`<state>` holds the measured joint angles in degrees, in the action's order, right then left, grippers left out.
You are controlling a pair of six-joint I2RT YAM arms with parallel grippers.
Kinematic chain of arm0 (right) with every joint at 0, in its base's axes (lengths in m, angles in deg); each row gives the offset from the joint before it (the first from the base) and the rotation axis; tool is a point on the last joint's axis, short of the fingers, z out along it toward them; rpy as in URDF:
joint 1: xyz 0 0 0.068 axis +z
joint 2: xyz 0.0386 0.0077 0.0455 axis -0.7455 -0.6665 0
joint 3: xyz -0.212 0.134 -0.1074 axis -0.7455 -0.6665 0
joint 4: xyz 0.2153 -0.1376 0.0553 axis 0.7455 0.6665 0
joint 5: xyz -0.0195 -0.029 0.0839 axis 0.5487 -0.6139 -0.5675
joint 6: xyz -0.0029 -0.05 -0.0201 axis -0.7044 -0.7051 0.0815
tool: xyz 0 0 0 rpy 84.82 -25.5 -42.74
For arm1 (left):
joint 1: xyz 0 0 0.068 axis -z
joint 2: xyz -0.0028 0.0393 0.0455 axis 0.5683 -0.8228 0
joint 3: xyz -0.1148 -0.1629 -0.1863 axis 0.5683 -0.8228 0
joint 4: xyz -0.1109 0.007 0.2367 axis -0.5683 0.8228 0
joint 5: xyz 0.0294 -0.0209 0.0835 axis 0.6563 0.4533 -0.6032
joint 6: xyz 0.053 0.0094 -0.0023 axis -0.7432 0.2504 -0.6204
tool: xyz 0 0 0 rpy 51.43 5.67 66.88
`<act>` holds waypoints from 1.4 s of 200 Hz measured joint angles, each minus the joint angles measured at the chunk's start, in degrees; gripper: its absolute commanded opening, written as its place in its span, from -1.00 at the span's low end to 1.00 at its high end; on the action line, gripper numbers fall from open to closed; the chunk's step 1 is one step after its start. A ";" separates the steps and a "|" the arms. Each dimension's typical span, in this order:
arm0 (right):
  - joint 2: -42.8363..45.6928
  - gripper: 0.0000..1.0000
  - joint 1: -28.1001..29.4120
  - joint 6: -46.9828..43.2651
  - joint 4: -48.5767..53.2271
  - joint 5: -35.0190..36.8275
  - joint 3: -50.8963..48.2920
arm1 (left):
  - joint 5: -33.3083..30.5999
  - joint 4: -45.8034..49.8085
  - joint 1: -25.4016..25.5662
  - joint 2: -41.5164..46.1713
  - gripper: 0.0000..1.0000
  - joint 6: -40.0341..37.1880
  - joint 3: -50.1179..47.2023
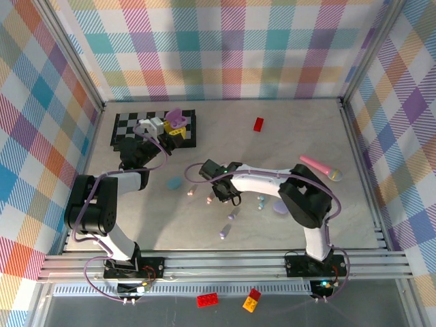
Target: Insert wireless bluetooth earbuds into charging case
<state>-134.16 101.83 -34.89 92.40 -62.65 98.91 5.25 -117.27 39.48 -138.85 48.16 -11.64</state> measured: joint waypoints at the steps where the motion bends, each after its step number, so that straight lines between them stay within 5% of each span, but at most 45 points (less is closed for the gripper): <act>1: 0.31 -0.54 -0.11 0.00 -0.28 -0.20 -0.28 | 0.09 -0.02 0.00 0.00 -0.23 0.00 0.00; 95: 22.45 -0.55 -10.84 -1.16 -22.05 -19.17 -18.82 | 2.95 0.02 3.82 0.52 -0.24 -1.31 -2.36; 152: 34.36 -0.53 -17.73 -2.49 -26.71 -30.75 -21.38 | 4.28 3.13 8.11 3.10 -0.25 -5.05 -3.17; 280: 38.34 -0.54 -18.43 -3.63 -30.67 -45.86 -15.87 | 6.29 30.64 19.34 11.47 -0.21 -23.45 -1.44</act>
<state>-95.83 83.41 -38.52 61.73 -108.50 83.04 11.54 -86.63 58.82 -127.38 24.71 -13.08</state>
